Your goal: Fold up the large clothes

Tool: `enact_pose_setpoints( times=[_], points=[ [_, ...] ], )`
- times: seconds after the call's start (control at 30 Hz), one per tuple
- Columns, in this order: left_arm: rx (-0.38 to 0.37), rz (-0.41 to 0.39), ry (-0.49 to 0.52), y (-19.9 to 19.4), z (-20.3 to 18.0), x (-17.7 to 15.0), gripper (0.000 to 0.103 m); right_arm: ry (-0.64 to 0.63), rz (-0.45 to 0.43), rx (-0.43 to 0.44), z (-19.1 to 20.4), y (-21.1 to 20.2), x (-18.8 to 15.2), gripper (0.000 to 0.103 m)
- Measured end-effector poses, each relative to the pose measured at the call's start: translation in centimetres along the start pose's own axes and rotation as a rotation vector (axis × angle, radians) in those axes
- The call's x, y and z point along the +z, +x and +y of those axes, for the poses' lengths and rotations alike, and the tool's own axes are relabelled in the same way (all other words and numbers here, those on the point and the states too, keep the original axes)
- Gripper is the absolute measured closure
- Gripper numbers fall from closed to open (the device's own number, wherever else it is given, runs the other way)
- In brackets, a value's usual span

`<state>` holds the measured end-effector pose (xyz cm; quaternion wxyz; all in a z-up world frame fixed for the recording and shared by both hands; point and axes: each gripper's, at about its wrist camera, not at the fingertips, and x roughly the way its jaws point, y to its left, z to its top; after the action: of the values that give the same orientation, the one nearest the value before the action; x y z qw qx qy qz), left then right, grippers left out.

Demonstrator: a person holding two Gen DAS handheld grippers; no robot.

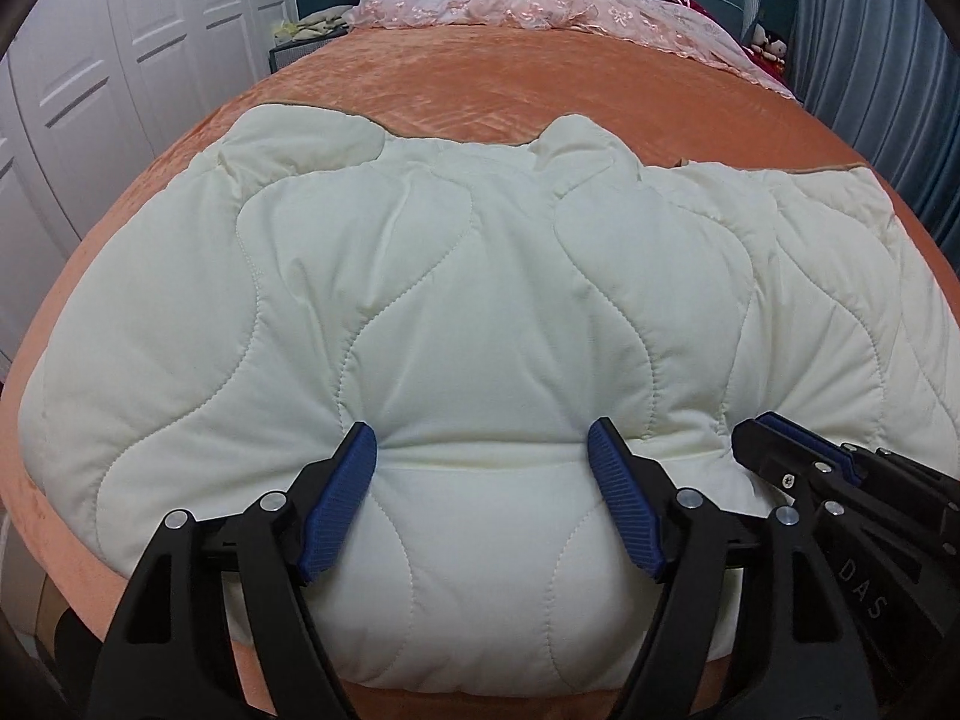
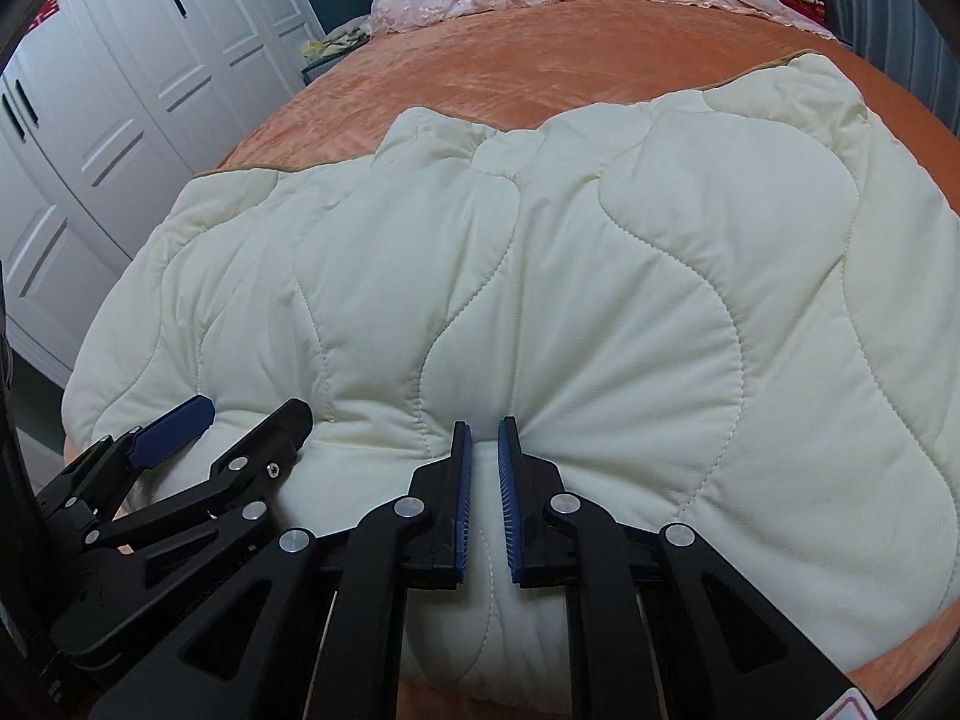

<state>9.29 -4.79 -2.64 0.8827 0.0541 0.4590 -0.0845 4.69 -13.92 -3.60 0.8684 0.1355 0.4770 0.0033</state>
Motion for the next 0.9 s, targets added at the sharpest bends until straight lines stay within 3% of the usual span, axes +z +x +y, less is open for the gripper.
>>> enact_pose_setpoints(
  times=[0.47, 0.67, 0.9],
  points=[
    [0.019, 0.002, 0.016, 0.1, -0.1, 0.4, 0.028, 0.016, 0.009, -0.032, 0.2, -0.6, 0.4, 0.094],
    [-0.076, 0.014, -0.184, -4.2, 4.4, 0.2, 0.028, -0.007, -0.041, 0.024, 3.3, -4.7, 0.3, 0.09],
    [-0.036, -0.006, -0.386, -8.7, 13.1, -2.1, 0.027, 0.02, 0.034, 0.089, 4.8, -4.4, -1.1, 0.09]
  ],
)
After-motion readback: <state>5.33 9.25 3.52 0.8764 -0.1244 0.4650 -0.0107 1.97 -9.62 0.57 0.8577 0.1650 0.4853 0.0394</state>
